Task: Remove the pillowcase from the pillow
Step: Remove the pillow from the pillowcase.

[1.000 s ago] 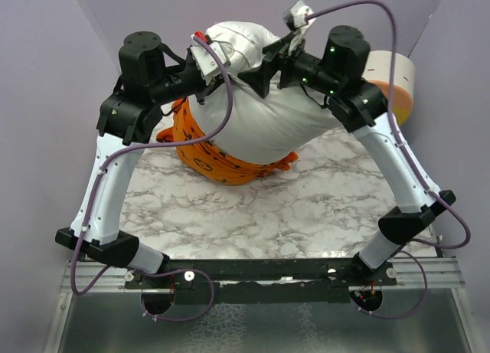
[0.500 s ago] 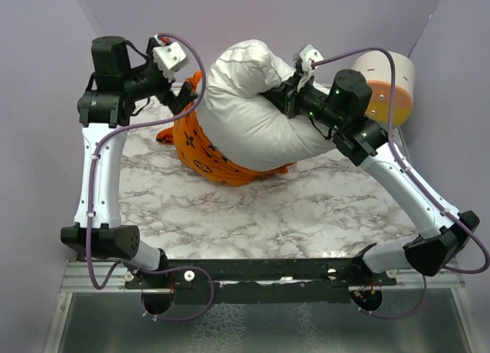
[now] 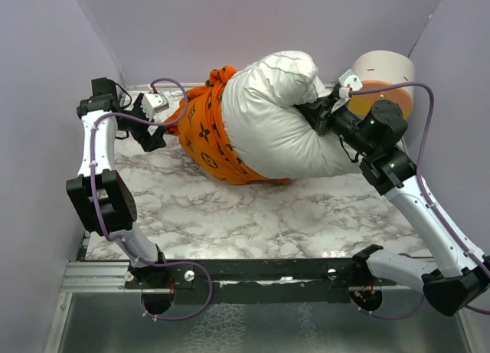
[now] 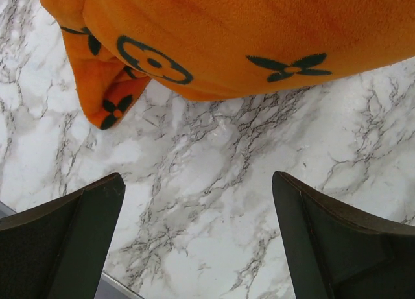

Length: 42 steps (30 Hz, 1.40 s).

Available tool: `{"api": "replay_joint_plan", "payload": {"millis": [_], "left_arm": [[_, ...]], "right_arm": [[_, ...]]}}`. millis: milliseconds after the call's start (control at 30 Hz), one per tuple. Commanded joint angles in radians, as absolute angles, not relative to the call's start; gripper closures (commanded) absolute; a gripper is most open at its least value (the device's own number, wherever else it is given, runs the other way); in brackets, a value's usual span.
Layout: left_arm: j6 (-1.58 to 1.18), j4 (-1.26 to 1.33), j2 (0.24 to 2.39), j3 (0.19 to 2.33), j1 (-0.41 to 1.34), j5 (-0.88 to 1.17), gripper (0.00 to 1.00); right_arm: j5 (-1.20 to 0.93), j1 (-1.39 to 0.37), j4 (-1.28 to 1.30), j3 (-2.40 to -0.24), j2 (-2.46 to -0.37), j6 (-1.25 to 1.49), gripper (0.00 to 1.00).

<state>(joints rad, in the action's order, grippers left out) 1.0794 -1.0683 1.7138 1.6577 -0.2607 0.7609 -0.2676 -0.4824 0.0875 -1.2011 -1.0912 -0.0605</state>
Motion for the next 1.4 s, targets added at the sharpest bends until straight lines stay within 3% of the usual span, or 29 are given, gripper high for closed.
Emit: {"api": "replay_joint_plan", "payload": {"millis": [0,333,533,833,1067,1367], "left_arm": [[1.193,-0.998,1.712,1.614,-0.261,0.797,0.01],[1.079,-0.82,1.915,1.723,-0.223,0.784,0.01],[1.108,-0.848,2.014,1.772,-0.232,0.803,0.01],[1.25,-0.969,2.098,1.803,-0.3,0.834,0.01],[1.381,-1.171,2.174,1.97,-0.378,0.905,0.01],[1.528,-1.238,2.164,1.834,-0.315,0.874,0.01]], "right_arm": [[-0.357,-0.48,0.215,-1.167,-1.104,-0.126,0.99],[-0.67,-0.449,0.31,-1.295,-1.126,-0.432,0.99],[-0.986,-0.338,0.445,-1.444,-1.223,-0.589,0.99],[-0.987,-0.298,0.43,-1.438,-1.269,-0.668,0.99],[-1.11,-0.284,0.313,-1.405,-1.268,-0.575,0.99],[-1.131,-0.284,0.1,-1.328,-1.292,-0.388,0.99]]}}
